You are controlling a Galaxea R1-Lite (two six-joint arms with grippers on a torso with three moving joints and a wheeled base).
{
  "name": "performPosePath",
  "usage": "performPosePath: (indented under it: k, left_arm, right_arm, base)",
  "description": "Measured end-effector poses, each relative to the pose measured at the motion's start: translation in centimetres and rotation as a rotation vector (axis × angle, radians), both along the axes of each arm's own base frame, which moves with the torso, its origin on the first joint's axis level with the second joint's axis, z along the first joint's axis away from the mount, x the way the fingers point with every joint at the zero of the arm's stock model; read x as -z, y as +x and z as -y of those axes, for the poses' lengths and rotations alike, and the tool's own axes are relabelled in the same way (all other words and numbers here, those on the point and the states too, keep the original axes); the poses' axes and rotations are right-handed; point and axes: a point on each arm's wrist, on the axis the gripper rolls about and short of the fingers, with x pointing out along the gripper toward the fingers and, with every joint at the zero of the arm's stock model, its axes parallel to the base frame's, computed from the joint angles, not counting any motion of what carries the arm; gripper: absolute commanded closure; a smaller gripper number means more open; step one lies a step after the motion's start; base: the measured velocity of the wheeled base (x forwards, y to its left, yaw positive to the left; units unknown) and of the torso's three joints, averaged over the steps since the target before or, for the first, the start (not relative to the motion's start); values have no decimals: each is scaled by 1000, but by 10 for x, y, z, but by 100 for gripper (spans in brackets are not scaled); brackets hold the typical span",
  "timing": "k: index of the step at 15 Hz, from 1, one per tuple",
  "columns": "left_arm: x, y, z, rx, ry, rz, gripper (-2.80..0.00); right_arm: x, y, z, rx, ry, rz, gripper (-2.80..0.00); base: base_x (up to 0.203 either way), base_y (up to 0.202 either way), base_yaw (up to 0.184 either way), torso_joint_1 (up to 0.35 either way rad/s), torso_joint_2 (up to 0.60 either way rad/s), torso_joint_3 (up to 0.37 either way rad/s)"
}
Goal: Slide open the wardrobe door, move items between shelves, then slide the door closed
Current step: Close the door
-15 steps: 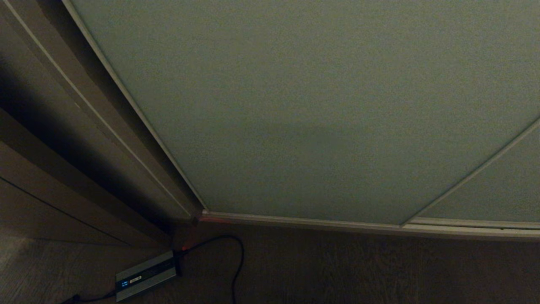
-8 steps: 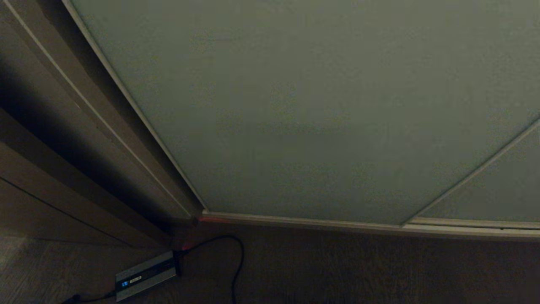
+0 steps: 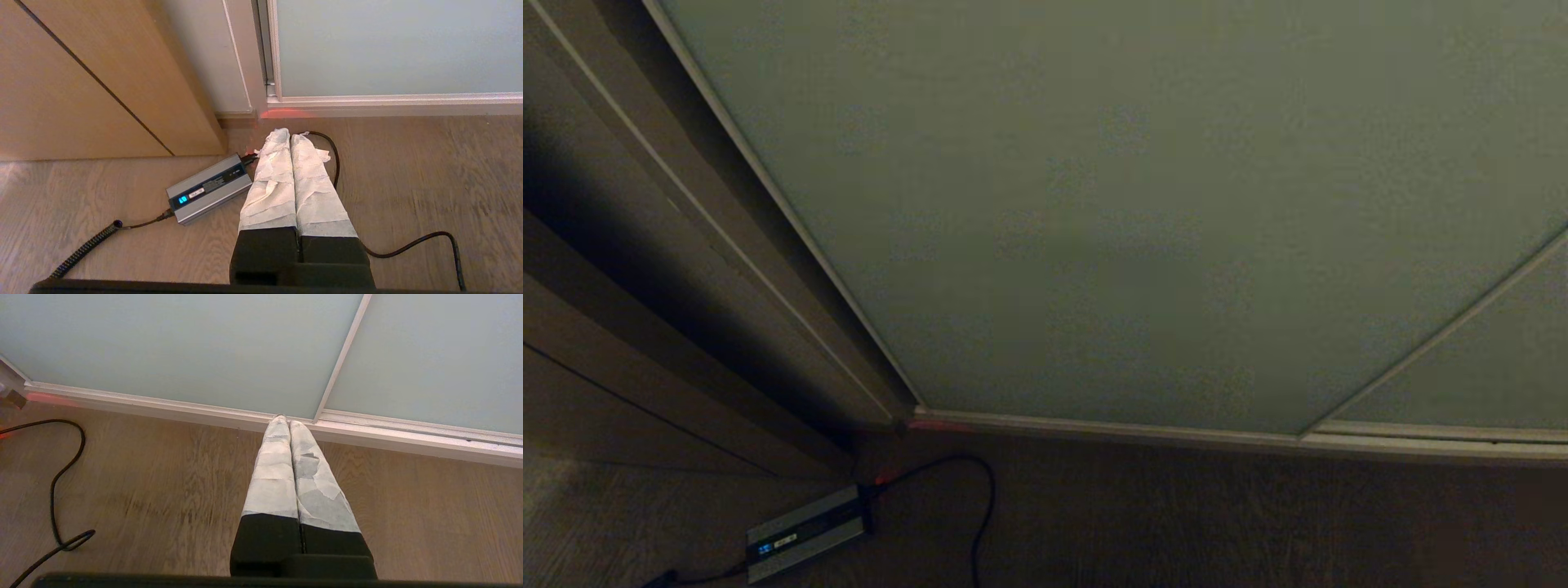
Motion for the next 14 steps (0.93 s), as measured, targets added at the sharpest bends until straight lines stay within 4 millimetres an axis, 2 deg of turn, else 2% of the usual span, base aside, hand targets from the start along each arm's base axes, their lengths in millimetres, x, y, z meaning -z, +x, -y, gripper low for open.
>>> performPosePath:
  k: [14]
  left_arm:
    - [0,0,0,0,0,0,0]
  right_arm:
    - [0,0,0,7,16,0,0]
  base:
    - [0,0,0,0,0,0]
